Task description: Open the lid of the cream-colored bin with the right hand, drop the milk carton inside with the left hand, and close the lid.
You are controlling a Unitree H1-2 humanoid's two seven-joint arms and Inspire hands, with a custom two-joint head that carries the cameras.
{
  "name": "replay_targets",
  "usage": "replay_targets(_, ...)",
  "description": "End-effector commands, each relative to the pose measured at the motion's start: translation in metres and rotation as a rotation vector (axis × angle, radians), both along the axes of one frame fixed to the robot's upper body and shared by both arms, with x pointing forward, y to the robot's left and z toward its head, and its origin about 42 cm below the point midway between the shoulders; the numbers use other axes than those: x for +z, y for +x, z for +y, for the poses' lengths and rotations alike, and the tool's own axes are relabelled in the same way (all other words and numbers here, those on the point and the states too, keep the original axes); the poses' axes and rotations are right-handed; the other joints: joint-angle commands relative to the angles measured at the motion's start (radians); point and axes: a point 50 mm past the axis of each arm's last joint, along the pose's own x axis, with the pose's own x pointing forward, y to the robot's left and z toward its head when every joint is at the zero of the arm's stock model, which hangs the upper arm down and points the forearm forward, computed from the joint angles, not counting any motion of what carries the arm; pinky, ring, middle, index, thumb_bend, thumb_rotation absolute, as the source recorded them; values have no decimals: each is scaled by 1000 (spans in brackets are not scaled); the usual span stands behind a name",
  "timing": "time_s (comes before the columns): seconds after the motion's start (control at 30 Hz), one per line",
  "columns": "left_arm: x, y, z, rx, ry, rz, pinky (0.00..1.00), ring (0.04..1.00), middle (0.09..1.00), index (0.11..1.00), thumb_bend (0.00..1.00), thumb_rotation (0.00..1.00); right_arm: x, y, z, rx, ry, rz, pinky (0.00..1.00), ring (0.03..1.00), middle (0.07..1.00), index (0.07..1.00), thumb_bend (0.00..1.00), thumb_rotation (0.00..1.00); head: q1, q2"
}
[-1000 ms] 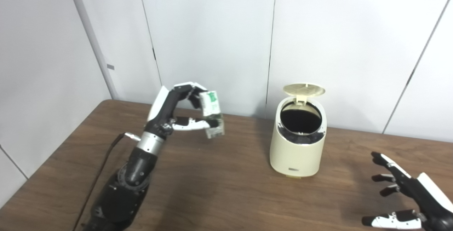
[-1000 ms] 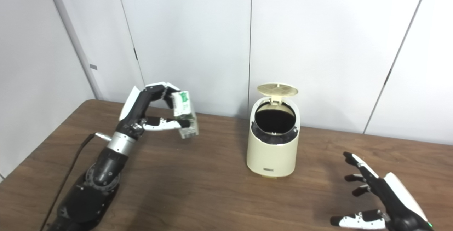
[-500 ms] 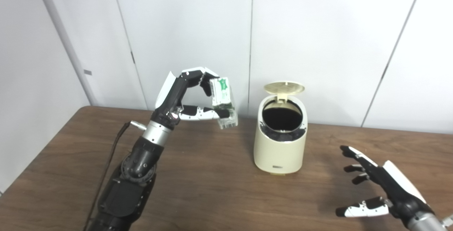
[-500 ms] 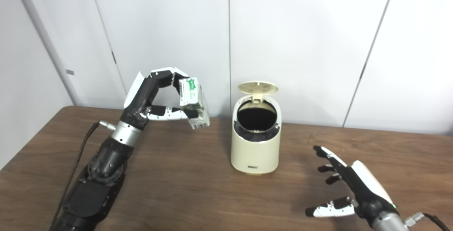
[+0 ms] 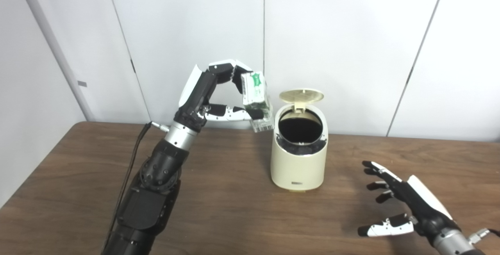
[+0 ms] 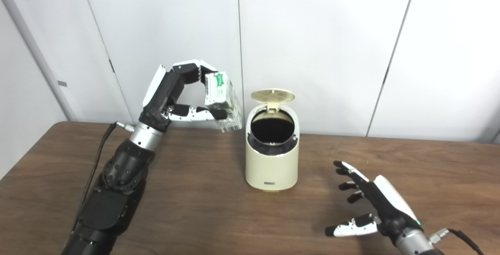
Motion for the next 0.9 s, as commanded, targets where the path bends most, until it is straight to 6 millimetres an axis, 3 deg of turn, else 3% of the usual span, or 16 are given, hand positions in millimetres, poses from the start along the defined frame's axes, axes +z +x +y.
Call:
replay_targets(0.0, 37, 5, -10, -34, -38, -113, 421, 444, 496, 513, 502, 0, 17, 6, 2, 13, -4, -90, 615, 763, 888, 911, 794, 104, -3, -1)
replay_targets(0.37, 39, 6, -29, -72, -52, -114, 414, 441, 498, 513, 502, 0, 18, 5, 6, 22, -7, -75, 640, 804, 911, 922, 768, 123, -16, -1)
replay_targets(0.87, 27, 11, -52, -95, -51, -73, 414, 438, 502, 514, 502, 0, 18, 4, 15, 25, -6, -73, 687, 831, 912, 931, 769, 142, -41, 1)
